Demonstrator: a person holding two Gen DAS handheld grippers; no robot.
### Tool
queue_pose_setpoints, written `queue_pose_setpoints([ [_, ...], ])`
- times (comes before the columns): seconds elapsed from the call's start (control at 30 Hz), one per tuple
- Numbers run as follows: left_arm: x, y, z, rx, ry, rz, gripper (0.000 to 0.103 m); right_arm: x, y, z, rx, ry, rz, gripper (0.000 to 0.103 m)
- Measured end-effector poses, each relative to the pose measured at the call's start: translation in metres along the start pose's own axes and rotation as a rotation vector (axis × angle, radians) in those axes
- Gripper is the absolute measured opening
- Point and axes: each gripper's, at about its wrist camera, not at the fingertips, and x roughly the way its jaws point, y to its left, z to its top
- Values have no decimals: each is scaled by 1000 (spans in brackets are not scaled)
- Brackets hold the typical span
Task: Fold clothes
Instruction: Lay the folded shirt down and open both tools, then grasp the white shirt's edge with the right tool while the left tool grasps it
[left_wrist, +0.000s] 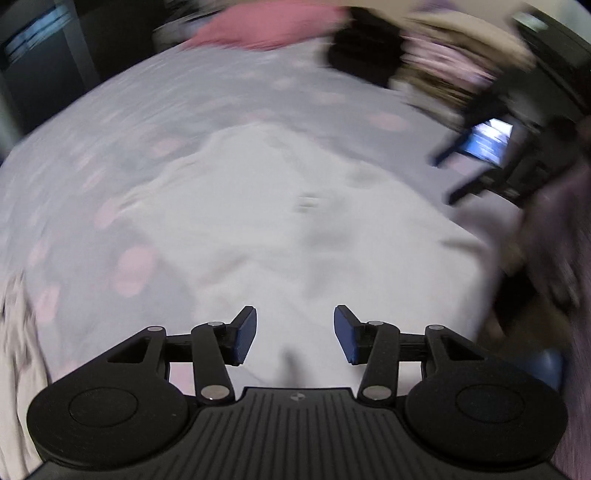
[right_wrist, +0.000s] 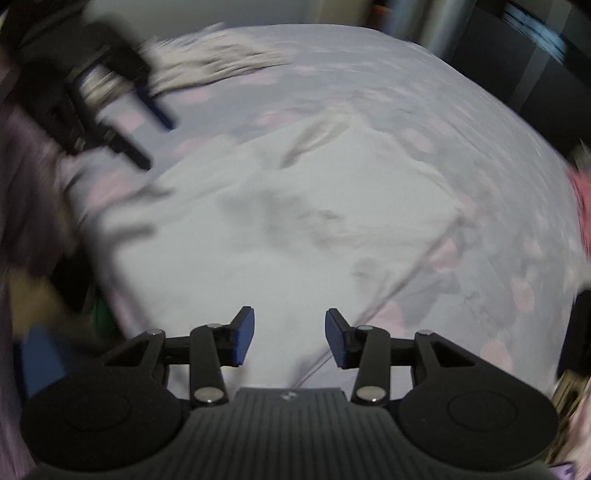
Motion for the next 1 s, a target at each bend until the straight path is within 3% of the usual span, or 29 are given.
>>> queue_pose_setpoints([
  [0.13,38,42,20,-189,5,73,44,29,-41,13,264,-12,-31,46],
  [0.3,72,83,35,-422,20,54,47,67,-84,27,493,-1,-13,46],
  [0.5,117,129,37,-593,33,58,47,113,-120,39,591,29,-21,46],
  [0.67,142,159,41,-641,-2,55,47,146,-154,52,627,23,0,46],
  [1.0,179,207,70,-620,-125,45,49,192,-222,92,669,-79,40,47],
])
